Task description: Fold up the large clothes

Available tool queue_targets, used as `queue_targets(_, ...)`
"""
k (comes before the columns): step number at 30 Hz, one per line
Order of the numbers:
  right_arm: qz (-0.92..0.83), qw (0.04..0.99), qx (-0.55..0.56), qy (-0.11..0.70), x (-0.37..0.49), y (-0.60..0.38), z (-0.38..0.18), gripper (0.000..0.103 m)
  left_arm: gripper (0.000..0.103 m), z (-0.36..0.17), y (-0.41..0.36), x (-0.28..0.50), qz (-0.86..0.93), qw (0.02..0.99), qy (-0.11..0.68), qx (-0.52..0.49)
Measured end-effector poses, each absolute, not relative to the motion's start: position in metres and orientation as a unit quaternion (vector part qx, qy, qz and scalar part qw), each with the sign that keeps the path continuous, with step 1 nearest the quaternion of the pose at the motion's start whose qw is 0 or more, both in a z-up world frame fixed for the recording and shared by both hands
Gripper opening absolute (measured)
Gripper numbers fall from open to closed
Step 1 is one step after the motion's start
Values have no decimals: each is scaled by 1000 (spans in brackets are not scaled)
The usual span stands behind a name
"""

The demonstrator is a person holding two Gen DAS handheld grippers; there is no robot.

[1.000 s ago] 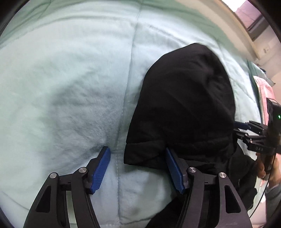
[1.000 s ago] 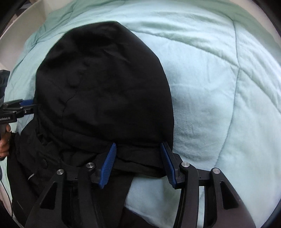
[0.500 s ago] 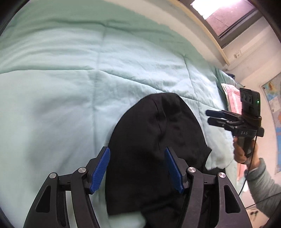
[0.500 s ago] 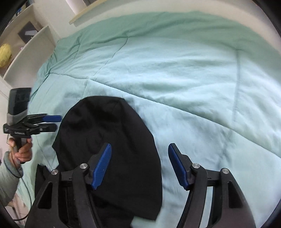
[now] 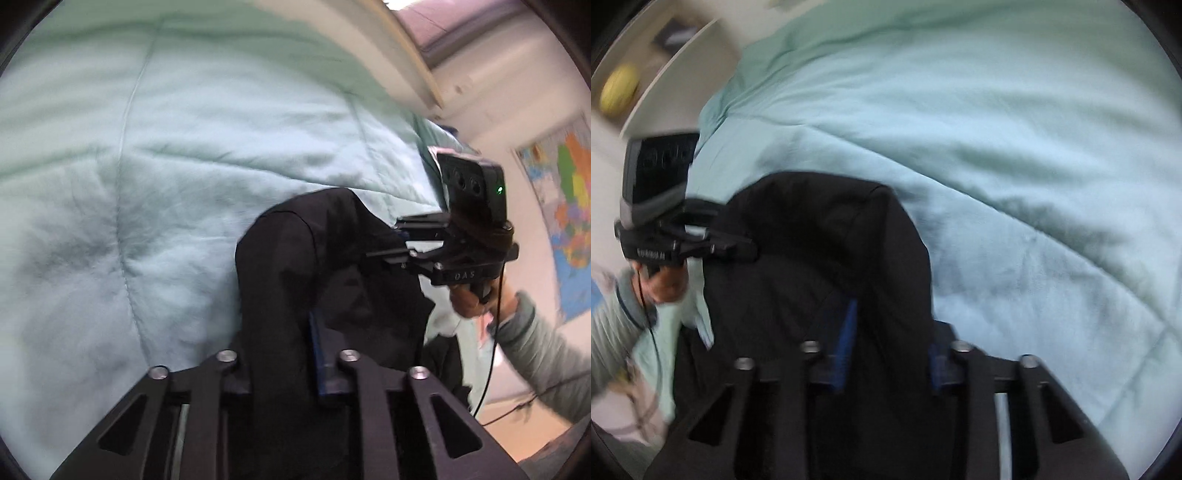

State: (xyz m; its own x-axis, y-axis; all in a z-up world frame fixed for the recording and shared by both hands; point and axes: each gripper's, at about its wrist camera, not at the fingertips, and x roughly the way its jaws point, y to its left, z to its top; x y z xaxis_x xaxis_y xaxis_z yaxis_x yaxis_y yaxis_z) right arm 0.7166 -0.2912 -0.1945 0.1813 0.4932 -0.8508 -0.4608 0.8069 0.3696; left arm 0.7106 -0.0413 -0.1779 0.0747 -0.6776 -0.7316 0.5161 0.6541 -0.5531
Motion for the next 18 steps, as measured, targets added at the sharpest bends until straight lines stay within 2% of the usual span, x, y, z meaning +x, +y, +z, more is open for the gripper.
queue_targets(9, 302, 829, -61, 467, 572, -288, -74, 19, 14, -61, -40, 570, -449, 774, 445, 21)
queue_targets(13, 281, 845, -88, 446, 488, -281, -46, 19, 14, -39, -42, 497, -449, 779, 433, 64)
queue_targets(18, 276, 846, -104, 445, 397, -275, -37, 19, 14, -31, -40, 414, -445, 777, 437, 86)
